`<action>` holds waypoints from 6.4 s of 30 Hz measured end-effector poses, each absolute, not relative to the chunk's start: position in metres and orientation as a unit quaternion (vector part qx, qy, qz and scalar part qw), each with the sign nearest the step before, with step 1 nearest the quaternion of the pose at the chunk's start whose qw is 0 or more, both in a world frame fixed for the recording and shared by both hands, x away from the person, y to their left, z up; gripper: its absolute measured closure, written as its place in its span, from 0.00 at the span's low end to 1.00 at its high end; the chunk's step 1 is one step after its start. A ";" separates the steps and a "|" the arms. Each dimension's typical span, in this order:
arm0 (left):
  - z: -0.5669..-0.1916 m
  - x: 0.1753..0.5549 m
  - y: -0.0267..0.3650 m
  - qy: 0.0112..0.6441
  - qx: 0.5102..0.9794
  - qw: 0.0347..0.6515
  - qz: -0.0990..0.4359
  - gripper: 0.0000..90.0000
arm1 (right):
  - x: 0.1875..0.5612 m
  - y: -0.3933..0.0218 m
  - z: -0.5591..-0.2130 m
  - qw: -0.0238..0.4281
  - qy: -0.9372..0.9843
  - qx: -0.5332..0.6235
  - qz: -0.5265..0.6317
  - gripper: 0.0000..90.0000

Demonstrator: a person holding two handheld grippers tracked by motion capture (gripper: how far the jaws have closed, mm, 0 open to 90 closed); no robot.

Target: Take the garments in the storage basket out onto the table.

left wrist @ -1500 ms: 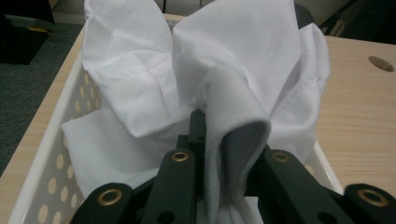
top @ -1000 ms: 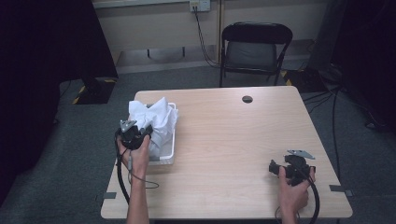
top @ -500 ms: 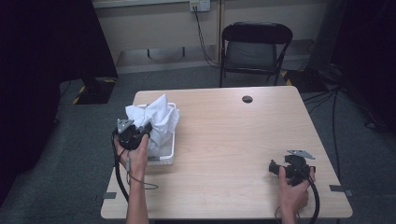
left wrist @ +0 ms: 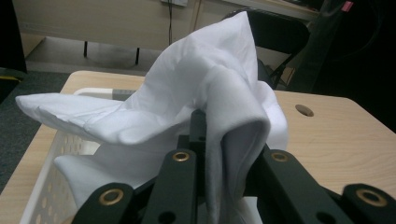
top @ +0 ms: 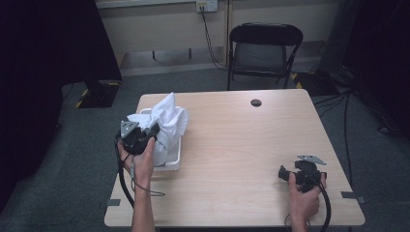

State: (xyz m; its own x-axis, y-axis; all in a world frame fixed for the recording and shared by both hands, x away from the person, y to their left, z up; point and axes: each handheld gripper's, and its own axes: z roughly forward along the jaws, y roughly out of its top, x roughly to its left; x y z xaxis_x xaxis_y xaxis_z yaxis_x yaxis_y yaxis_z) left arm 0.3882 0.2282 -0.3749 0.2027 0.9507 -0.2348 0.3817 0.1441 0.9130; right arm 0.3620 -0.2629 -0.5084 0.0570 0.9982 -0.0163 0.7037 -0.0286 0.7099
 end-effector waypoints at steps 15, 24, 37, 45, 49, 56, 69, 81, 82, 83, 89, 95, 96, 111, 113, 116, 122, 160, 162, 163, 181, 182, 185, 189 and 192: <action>-0.360 0.382 0.213 0.542 0.594 0.523 0.284 0.91 | 0.362 -0.263 -0.508 0.285 0.636 0.669 0.259 0.00; -0.357 0.379 0.205 0.533 0.595 0.529 0.286 0.91 | 0.362 -0.263 -0.508 0.285 0.636 0.669 0.259 0.00; -0.348 0.375 0.193 0.518 0.596 0.540 0.292 0.91 | 0.362 -0.263 -0.508 0.285 0.636 0.669 0.259 0.00; -0.348 0.374 0.187 0.510 0.600 0.544 0.290 0.91 | 0.362 -0.263 -0.508 0.285 0.636 0.669 0.259 0.00; -0.348 0.373 0.183 0.505 0.603 0.545 0.290 0.91 | 0.362 -0.263 -0.508 0.285 0.636 0.669 0.259 0.00; -0.343 0.376 0.166 0.491 0.612 0.551 0.283 0.91 | 0.362 -0.263 -0.508 0.285 0.636 0.669 0.259 0.00; -0.343 0.379 0.141 0.479 0.624 0.557 0.266 0.91 | 0.362 -0.263 -0.508 0.285 0.636 0.669 0.259 0.00; -0.341 0.380 0.126 0.468 0.626 0.566 0.261 0.91 | 0.362 -0.263 -0.508 0.285 0.636 0.669 0.259 0.00; -0.341 0.380 0.125 0.467 0.626 0.568 0.259 0.91 | 0.362 -0.263 -0.508 0.285 0.636 0.669 0.259 0.00; -0.342 0.381 0.124 0.466 0.627 0.569 0.256 0.91 | 0.362 -0.263 -0.508 0.285 0.636 0.669 0.259 0.00; -0.345 0.382 0.119 0.466 0.628 0.571 0.248 0.90 | 0.362 -0.263 -0.508 0.285 0.636 0.669 0.259 0.00; -0.348 0.382 0.110 0.465 0.632 0.569 0.246 0.90 | 0.362 -0.263 -0.508 0.284 0.636 0.669 0.259 0.00; -0.349 0.382 0.108 0.464 0.632 0.570 0.245 0.90 | 0.362 -0.263 -0.508 0.285 0.636 0.669 0.258 0.00; -0.355 0.384 0.086 0.451 0.639 0.573 0.243 0.90 | 0.362 -0.263 -0.508 0.284 0.636 0.669 0.259 0.00; -0.356 0.385 0.082 0.450 0.642 0.572 0.242 0.90 | 0.362 -0.263 -0.508 0.284 0.636 0.669 0.259 0.00; -0.358 0.386 0.077 0.448 0.643 0.574 0.237 0.90 | 0.362 -0.263 -0.508 0.285 0.636 0.669 0.259 0.00; -0.361 0.391 0.069 0.445 0.647 0.572 0.235 0.90 | 0.362 -0.263 -0.508 0.285 0.636 0.669 0.259 0.00; -0.408 0.403 0.018 0.441 0.704 0.526 0.185 0.89 | 0.362 -0.263 -0.508 0.284 0.636 0.670 0.258 0.00; -0.410 0.403 0.016 0.441 0.706 0.522 0.183 0.89 | 0.362 -0.263 -0.508 0.284 0.636 0.670 0.259 0.00; -0.411 0.404 0.016 0.442 0.707 0.521 0.181 0.89 | 0.362 -0.263 -0.508 0.284 0.636 0.670 0.259 0.00; -0.444 0.418 0.004 0.456 0.729 0.490 0.142 0.87 | 0.362 -0.263 -0.508 0.284 0.635 0.670 0.259 0.00; -0.444 0.419 0.003 0.456 0.730 0.489 0.142 0.87 | 0.362 -0.263 -0.508 0.284 0.636 0.670 0.259 0.00; -0.447 0.420 0.003 0.456 0.731 0.489 0.136 0.87 | 0.362 -0.263 -0.508 0.284 0.635 0.670 0.259 0.00; -0.452 0.423 0.001 0.459 0.734 0.485 0.125 0.86 | 0.362 -0.263 -0.508 0.284 0.636 0.670 0.259 0.00; -0.458 0.425 -0.001 0.461 0.737 0.481 0.115 0.86 | 0.362 -0.263 -0.508 0.284 0.635 0.670 0.259 0.00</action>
